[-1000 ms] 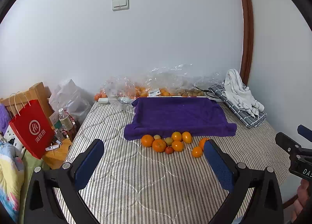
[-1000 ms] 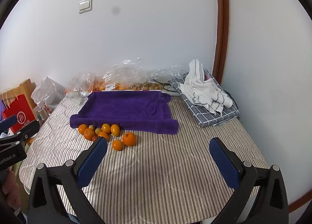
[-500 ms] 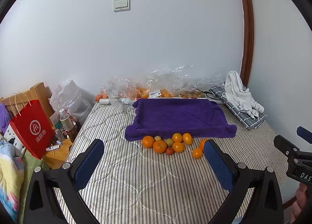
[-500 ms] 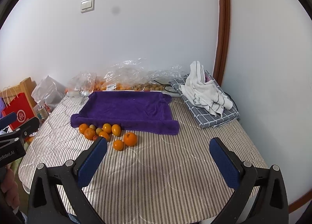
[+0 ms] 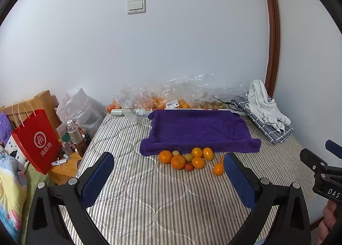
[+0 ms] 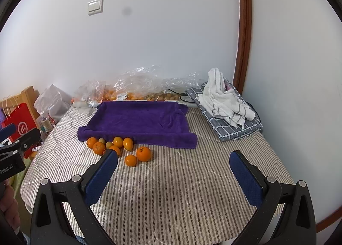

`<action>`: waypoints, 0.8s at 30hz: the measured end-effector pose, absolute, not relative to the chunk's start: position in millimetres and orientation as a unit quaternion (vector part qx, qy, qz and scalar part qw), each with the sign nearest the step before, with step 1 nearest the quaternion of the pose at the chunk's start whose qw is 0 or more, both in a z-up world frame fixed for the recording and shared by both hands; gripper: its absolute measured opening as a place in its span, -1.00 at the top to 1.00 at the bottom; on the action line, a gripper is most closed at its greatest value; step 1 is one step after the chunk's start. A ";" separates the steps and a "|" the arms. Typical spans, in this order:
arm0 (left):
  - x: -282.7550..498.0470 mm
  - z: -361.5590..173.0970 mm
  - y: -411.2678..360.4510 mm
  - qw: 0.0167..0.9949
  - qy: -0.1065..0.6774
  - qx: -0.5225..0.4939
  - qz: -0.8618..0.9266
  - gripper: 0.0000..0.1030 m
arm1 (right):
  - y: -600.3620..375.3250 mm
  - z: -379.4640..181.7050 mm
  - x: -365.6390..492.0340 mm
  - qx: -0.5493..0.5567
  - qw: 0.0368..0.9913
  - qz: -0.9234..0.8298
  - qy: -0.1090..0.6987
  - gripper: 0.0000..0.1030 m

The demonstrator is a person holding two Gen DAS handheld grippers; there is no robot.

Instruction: Organize fruits

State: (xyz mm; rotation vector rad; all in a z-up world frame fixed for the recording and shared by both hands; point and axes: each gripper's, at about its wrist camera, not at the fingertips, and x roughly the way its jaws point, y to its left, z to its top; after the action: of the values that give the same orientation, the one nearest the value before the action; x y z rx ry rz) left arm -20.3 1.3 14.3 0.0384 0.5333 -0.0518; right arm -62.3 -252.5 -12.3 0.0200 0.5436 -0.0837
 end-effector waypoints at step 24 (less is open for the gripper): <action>63.7 -81.2 56.5 0.924 0.380 -0.039 -0.021 -0.77 | -226.4 -103.2 37.7 -0.023 0.934 0.032 0.356 -0.58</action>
State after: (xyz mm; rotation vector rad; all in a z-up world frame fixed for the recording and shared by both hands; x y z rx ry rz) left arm 63.7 56.5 -81.2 -0.0806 0.7790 -0.0431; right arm 37.7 -226.4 -103.2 -0.0467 0.7274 0.0658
